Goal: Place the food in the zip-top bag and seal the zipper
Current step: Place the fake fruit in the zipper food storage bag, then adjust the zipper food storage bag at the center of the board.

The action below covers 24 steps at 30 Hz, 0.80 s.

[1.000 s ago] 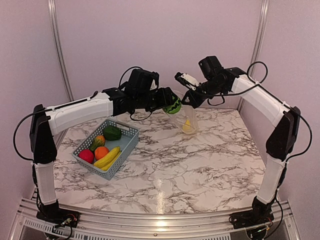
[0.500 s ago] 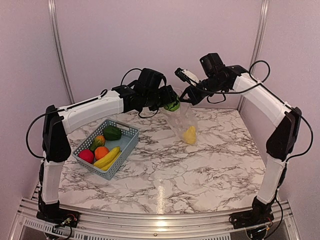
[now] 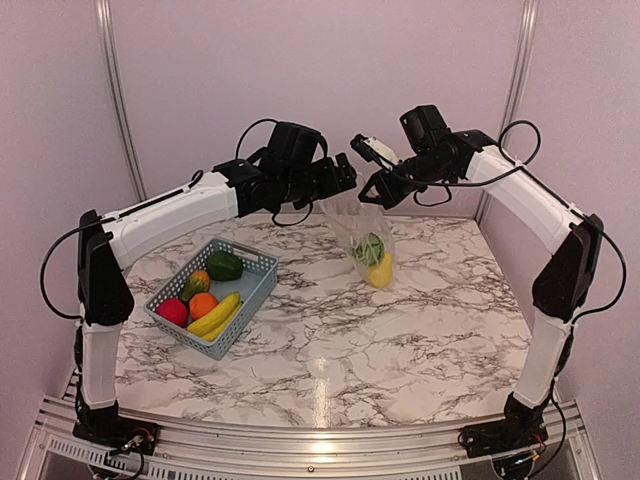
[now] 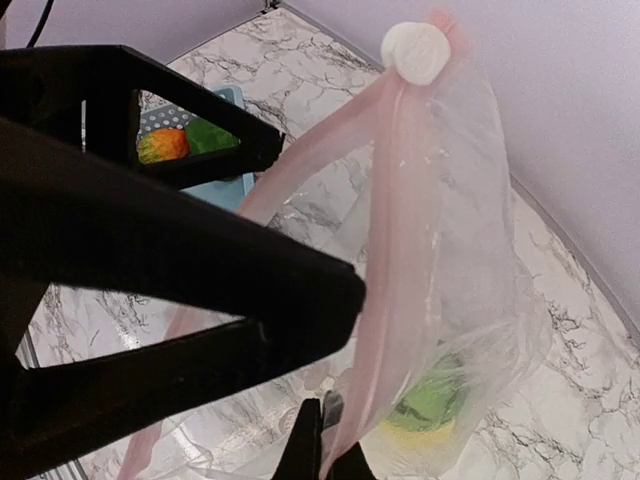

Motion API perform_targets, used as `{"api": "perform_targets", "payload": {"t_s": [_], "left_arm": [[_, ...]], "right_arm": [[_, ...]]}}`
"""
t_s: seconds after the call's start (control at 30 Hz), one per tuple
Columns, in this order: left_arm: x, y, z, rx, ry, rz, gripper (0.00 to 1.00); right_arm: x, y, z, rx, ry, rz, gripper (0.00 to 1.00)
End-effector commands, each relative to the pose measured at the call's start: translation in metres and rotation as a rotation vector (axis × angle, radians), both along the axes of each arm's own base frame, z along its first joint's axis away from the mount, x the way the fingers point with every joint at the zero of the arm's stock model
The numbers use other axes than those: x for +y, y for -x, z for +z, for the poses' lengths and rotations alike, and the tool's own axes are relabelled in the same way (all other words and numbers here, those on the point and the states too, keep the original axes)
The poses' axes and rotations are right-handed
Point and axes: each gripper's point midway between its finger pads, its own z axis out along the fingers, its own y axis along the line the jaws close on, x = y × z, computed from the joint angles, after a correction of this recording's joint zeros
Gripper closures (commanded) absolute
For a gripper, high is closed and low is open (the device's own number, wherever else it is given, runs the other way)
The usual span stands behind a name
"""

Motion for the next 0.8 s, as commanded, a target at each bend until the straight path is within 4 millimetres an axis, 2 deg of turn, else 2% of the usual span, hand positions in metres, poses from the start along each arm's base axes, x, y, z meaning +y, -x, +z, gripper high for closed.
{"api": "perform_targets", "payload": {"t_s": [0.0, 0.1, 0.17, 0.23, 0.43, 0.57, 0.67, 0.77], "left_arm": [[0.011, 0.017, 0.069, -0.125, 0.065, -0.046, 0.01], [0.019, 0.028, 0.083, -0.166, 0.064, -0.075, 0.03], [0.034, 0.039, 0.094, -0.196, 0.054, -0.076, 0.03], [0.051, 0.045, 0.089, -0.194, 0.008, -0.048, 0.03], [0.109, 0.063, 0.046, -0.112, -0.165, 0.034, 0.01], [0.16, 0.066, 0.009, 0.006, -0.165, 0.156, 0.01], [0.188, 0.068, -0.011, 0.057, -0.136, 0.185, 0.01], [0.21, 0.072, -0.017, 0.057, -0.16, 0.21, 0.01]], "right_arm": [[-0.003, -0.007, 0.014, -0.035, -0.017, -0.022, 1.0], [-0.008, -0.011, 0.012, -0.039, -0.007, -0.037, 1.0], [-0.013, -0.014, 0.01, -0.041, 0.002, -0.051, 1.0], [-0.017, -0.017, 0.008, -0.046, 0.008, -0.065, 1.0], [-0.027, -0.024, 0.007, -0.078, 0.039, -0.082, 1.0], [-0.036, -0.03, 0.008, -0.109, 0.07, -0.102, 1.0], [-0.051, -0.039, 0.013, -0.136, 0.086, -0.11, 1.0], [-0.085, -0.065, 0.039, -0.234, 0.119, -0.173, 1.0]]}}
